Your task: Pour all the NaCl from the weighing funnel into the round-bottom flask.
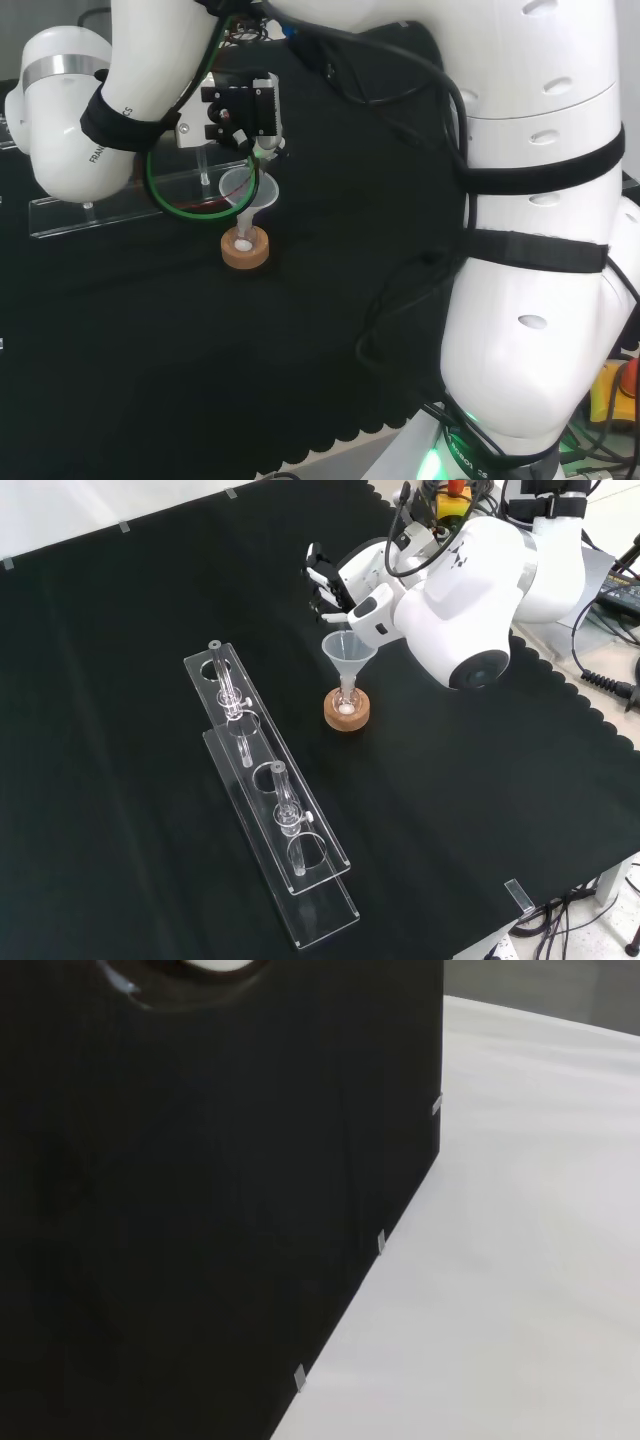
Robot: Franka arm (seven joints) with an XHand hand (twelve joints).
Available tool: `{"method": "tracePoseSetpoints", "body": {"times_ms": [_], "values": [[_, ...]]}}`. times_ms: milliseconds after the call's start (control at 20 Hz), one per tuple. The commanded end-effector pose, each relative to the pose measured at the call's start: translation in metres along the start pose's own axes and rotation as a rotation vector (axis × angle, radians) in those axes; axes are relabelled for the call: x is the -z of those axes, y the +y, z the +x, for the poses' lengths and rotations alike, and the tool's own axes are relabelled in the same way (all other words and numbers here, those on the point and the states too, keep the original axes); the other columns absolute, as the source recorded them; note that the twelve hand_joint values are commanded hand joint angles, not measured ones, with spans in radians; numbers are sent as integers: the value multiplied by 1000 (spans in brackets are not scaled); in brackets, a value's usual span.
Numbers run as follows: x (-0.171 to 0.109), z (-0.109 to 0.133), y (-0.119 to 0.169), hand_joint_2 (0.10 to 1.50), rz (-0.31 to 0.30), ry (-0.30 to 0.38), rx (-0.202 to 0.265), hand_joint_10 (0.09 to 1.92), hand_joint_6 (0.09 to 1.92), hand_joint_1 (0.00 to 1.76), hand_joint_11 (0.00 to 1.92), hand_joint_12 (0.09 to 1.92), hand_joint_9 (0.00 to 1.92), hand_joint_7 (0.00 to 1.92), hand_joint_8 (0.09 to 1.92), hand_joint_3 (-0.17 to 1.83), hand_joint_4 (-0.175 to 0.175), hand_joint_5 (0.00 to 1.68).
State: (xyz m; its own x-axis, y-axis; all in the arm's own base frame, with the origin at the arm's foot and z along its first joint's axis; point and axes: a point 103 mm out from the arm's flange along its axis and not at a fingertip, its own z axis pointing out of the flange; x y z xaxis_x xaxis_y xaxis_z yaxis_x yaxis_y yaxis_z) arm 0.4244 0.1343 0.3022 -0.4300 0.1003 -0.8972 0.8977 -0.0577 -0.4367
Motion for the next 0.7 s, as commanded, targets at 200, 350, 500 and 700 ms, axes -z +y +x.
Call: {"method": "tracePoseSetpoints", "body": {"times_ms": [200, 350, 500, 700], "values": [[1, -1, -1, 1046, 3, -1, -9, 87, 815, 1075, 1288, 716, 1519, 1334, 309, 17, 160, 1111], [-1, -1, -1, 1046, 0, 12, -9, 87, 814, 1075, 1288, 715, 1520, 1335, 309, 17, 160, 1111], [-5, -2, -1, 1045, -4, 42, -5, 87, 814, 1075, 1288, 715, 1520, 1335, 308, 18, 160, 1111], [-11, -5, -4, 1045, -19, 108, -3, 87, 814, 1075, 1289, 715, 1521, 1336, 307, 18, 161, 1112]]}}
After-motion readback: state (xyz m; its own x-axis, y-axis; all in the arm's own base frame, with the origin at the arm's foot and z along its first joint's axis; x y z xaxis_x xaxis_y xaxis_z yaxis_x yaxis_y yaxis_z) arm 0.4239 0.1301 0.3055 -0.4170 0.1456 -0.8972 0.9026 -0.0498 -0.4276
